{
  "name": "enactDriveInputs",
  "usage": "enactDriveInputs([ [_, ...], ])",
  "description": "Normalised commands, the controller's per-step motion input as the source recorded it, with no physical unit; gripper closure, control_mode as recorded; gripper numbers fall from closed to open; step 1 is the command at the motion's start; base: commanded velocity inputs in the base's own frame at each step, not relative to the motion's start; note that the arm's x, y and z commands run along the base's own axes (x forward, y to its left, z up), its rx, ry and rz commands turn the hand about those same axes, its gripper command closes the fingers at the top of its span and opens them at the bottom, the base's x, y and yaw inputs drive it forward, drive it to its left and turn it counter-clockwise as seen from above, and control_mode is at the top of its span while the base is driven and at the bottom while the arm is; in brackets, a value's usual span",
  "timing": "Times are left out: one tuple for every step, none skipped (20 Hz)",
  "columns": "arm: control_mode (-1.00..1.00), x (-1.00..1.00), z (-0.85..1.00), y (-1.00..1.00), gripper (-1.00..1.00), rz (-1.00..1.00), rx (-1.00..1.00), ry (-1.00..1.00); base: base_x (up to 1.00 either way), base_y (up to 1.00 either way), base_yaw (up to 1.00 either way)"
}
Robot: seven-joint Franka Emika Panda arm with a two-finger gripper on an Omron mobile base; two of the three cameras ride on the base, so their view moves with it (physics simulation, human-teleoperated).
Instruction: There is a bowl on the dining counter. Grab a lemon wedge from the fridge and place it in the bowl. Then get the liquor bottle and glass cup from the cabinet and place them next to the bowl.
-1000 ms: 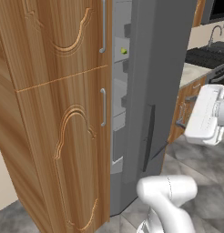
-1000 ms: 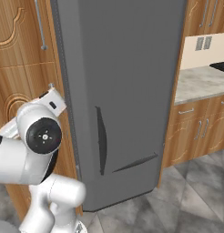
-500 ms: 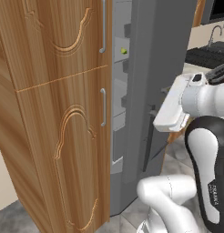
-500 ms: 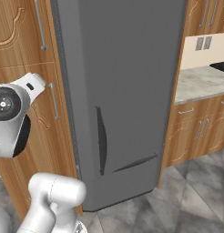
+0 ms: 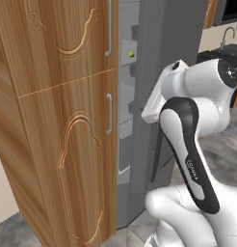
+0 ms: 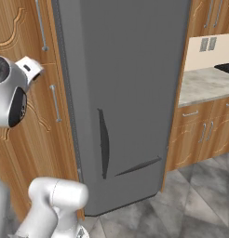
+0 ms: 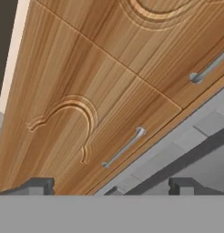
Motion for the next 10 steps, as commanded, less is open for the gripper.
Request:
enactDriveInputs([
  [-1.00,0.52,0.00,0.19,-1.00,-0.02,-0.25,0.00,0.00,0.00,0.00],
  [-1.00,0.51,0.00,0.20,-1.00,-0.02,-0.27,0.00,0.00,0.00,0.00],
  [-1.00,0.51,0.00,0.19,-1.00,-0.02,-0.28,-0.01,0.00,0.00,0.00],
  [-1.00,0.50,0.00,0.14,-1.00,-0.02,-0.28,-0.02,0.00,0.00,0.00],
  [-1.00,0.46,0.00,0.11,-1.00,-0.03,-0.28,-0.06,0.00,0.00,0.00],
  [-1.00,0.49,0.00,0.09,-1.00,-0.03,-0.29,-0.06,0.00,0.00,0.00],
  [-1.00,0.51,0.00,0.06,-1.00,-0.02,-0.29,-0.07,0.00,0.00,0.00],
  [-1.00,0.53,0.00,0.04,-1.00,-0.02,-0.30,-0.06,0.00,0.00,0.00],
  [-1.00,0.54,0.00,0.01,-1.00,-0.03,-0.29,-0.06,0.00,0.00,0.00],
  [-1.00,0.55,-0.01,0.00,-1.00,-0.03,-0.29,-0.05,0.00,0.00,0.00],
])
